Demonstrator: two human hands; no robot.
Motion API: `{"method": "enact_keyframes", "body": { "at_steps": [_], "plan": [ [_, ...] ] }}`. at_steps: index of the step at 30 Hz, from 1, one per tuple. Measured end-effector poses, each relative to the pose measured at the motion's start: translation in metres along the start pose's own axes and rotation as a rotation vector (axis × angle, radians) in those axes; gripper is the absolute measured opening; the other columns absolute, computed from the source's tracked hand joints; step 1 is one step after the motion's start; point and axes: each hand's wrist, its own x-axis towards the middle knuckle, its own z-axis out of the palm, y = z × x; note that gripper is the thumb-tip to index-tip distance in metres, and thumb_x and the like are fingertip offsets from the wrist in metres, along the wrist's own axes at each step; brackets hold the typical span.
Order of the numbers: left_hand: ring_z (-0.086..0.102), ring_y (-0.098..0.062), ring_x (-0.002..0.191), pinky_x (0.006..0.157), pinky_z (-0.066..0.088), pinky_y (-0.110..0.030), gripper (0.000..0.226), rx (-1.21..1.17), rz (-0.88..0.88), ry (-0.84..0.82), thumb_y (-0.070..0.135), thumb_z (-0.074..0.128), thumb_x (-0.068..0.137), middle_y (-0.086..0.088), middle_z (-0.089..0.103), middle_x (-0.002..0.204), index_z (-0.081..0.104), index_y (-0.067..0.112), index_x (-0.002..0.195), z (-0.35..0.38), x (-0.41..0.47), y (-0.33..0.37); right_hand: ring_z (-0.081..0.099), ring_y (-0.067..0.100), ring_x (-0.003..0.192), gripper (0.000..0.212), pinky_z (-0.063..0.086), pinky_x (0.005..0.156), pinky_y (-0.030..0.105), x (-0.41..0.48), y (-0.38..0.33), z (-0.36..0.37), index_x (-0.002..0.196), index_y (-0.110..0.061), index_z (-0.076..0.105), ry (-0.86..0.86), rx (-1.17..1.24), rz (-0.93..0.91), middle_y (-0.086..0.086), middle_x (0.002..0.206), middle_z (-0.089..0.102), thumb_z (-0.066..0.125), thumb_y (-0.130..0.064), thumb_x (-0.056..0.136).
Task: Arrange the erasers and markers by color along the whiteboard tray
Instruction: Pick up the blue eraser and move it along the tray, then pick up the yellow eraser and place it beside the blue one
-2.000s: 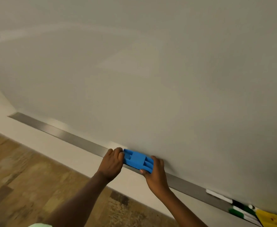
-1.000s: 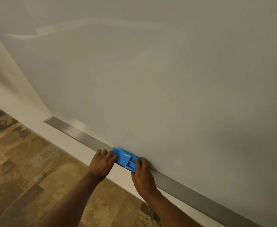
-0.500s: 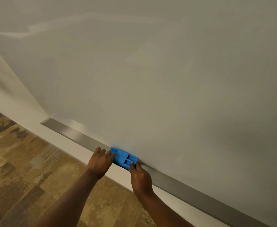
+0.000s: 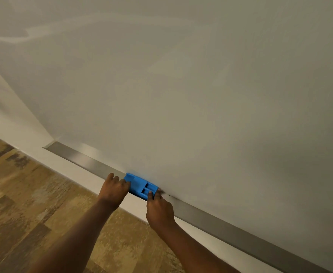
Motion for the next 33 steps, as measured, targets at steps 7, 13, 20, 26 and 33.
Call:
{"method": "enact_keyframes", "body": {
  "at_steps": [7,13,20,26,33],
  "plan": [
    [0.063,-0.039,0.076,0.074,0.046,-0.045,0.061,-0.090,-0.040,0.092,0.049,0.048,0.091,-0.028,0.067,0.088,0.060,-0.008,0.109,-0.013,-0.013,0.024,0.064,0.034,0.106,0.057,0.055,0.082,0.037,-0.027,0.013,-0.026,0.139,-0.002,0.040,0.115,0.012,0.074,0.026,0.142,0.045,0.059,-0.013,0.086],
    [0.057,-0.043,0.096,0.080,0.044,-0.050,0.073,-0.178,0.145,0.133,0.060,0.029,0.091,-0.027,0.063,0.099,0.058,-0.005,0.110,-0.037,-0.033,0.070,0.055,0.013,0.031,0.035,0.039,0.034,0.014,-0.083,0.046,-0.059,0.062,-0.017,0.066,0.255,-0.081,0.103,-0.003,0.044,0.057,0.084,-0.019,0.032],
    [0.057,-0.043,0.097,0.080,0.045,-0.051,0.071,-0.252,0.373,0.174,0.061,0.026,0.091,-0.026,0.062,0.108,0.057,0.001,0.111,-0.094,-0.041,0.162,0.062,0.019,0.047,0.014,0.047,0.043,0.024,-0.161,0.107,-0.079,0.076,-0.017,0.065,0.339,-0.065,0.279,0.000,0.060,0.064,0.068,-0.030,0.074],
    [0.057,-0.043,0.094,0.076,0.045,-0.049,0.069,-0.243,0.605,0.239,0.065,0.026,0.090,-0.025,0.061,0.110,0.055,0.006,0.114,-0.150,-0.053,0.257,0.067,0.027,0.073,0.032,0.052,0.061,0.035,-0.233,0.175,-0.092,0.103,-0.010,0.064,0.464,-0.024,0.403,0.009,0.087,0.070,0.047,-0.034,0.091],
    [0.059,-0.041,0.094,0.076,0.047,-0.049,0.071,-0.252,0.769,0.275,0.069,0.028,0.088,-0.024,0.062,0.112,0.055,0.010,0.117,-0.212,-0.057,0.369,0.067,0.022,0.062,0.028,0.053,0.054,0.030,-0.325,0.257,-0.109,0.094,-0.011,0.068,0.526,-0.052,0.569,0.006,0.076,0.070,0.055,-0.035,0.087]
  ]
}}
